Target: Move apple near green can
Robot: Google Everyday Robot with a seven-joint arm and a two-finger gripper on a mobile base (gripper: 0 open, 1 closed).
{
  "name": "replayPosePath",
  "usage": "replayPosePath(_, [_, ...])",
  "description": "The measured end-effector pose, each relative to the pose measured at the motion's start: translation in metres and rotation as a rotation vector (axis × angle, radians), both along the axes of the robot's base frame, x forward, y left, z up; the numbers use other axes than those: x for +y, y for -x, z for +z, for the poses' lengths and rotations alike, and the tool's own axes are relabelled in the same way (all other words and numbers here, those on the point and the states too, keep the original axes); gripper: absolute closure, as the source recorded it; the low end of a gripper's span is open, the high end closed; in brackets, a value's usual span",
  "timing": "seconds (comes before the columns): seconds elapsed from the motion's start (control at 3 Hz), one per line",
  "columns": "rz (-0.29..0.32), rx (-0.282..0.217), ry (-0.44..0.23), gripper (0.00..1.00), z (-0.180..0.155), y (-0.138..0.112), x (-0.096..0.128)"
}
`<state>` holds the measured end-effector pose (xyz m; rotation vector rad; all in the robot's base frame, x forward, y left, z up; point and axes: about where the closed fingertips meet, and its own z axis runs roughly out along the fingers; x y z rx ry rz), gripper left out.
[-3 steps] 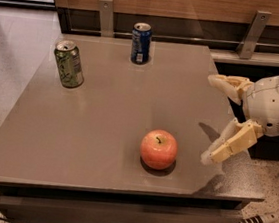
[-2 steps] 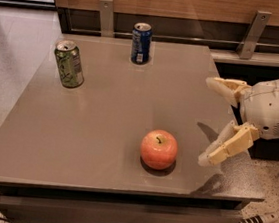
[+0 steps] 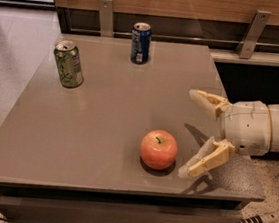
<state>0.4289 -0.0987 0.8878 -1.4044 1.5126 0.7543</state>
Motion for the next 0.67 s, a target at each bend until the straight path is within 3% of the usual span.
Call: replayPosePath(0.67, [0.054,0.017,-0.058,0.03,-0.042,0.002,0.044])
